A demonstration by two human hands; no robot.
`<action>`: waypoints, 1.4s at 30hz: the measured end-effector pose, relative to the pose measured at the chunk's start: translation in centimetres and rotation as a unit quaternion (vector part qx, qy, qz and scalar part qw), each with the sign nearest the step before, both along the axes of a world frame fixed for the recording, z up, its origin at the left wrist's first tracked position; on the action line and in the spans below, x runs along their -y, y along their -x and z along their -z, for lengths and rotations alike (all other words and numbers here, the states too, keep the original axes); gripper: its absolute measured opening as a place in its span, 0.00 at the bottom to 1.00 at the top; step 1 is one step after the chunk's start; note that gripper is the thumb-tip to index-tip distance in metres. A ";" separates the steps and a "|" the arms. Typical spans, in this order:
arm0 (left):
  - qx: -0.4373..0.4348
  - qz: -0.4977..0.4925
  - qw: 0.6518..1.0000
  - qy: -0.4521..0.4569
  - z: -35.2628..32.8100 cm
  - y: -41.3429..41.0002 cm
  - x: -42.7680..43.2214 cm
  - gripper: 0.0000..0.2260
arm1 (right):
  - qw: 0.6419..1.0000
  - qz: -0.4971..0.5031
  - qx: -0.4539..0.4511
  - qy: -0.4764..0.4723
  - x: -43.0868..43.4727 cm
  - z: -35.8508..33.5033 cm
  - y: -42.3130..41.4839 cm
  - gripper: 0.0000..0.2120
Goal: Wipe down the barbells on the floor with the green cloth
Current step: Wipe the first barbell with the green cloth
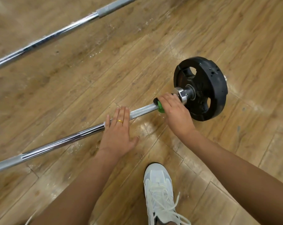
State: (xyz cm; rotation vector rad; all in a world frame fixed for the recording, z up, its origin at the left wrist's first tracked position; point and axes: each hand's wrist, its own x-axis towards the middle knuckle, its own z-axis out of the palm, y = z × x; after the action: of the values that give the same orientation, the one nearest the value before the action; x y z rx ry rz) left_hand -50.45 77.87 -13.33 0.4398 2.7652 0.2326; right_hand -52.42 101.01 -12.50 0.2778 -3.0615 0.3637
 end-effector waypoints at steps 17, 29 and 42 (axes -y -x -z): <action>-0.016 -0.017 1.000 -0.004 0.7 2.3 0.2 0.46 | 0.991 0.085 -0.073 0.079 -3.2 -0.4 2.2 0.26; 0.002 -0.015 1.000 0.023 0.4 1.3 -0.3 0.47 | 0.995 0.084 0.012 0.059 -3.7 -0.7 3.0 0.24; 0.043 -0.008 0.999 -0.005 -0.2 -1.9 -0.7 0.47 | 0.994 0.076 0.071 0.023 -4.1 -2.1 2.6 0.14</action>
State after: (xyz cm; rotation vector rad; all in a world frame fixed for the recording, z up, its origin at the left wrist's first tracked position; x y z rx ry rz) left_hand -48.54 78.57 -13.09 0.4007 2.6846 0.2618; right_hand -55.00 105.12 -10.38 0.0170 -3.1815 0.4635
